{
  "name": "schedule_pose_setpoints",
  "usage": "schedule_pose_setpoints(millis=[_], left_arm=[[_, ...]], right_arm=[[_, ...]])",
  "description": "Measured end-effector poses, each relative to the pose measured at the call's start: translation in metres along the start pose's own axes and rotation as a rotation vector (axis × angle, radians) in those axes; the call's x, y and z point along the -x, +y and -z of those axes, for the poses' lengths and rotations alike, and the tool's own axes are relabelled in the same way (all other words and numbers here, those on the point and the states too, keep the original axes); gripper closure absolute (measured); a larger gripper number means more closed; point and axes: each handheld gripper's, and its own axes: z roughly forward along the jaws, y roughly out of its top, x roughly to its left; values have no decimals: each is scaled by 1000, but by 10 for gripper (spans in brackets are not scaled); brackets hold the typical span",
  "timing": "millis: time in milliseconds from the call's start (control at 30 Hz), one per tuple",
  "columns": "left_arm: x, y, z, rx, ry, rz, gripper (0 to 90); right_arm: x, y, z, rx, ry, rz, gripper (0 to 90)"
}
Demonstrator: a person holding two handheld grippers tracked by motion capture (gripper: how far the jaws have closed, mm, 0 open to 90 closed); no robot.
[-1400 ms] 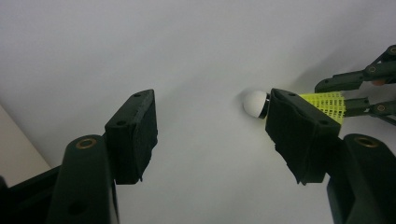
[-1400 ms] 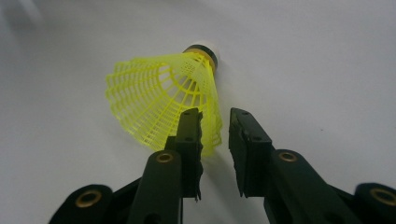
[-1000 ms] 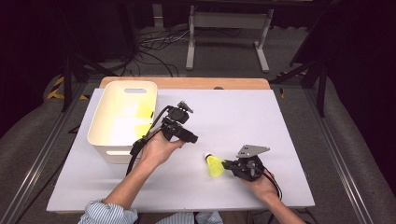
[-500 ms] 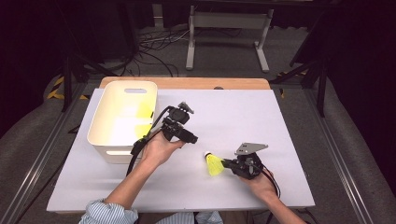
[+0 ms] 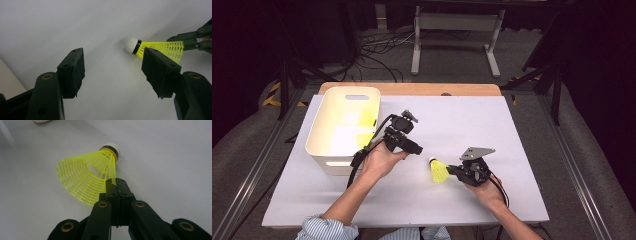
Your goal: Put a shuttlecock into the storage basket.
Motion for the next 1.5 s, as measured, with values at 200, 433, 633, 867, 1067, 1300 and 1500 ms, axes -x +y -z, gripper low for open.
schedule_pose_setpoints(millis=[200,433,633,867,1067,1300,1500], left_arm=[[0,0,-2,-1,-6,1,354],[1,-1,-4,-4,-11,6,354],[1,-2,-4,-5,-16,3,354],[4,-3,-8,-14,-22,-2,354],[6,-3,-11,-20,-26,-7,354],[10,-5,-14,-33,-29,-26,350],[11,-5,-16,-36,-34,-25,350]], right_arm=[[1,8,-5,-3,-13,-3,900],[1,18,-11,-10,-29,0,900],[1,22,-14,-17,-37,0,900],[4,30,-18,-16,-47,-5,900],[4,37,-21,-24,-45,-5,900],[4,43,-26,-44,-42,-8,900],[3,48,-26,-50,-34,-15,900]])
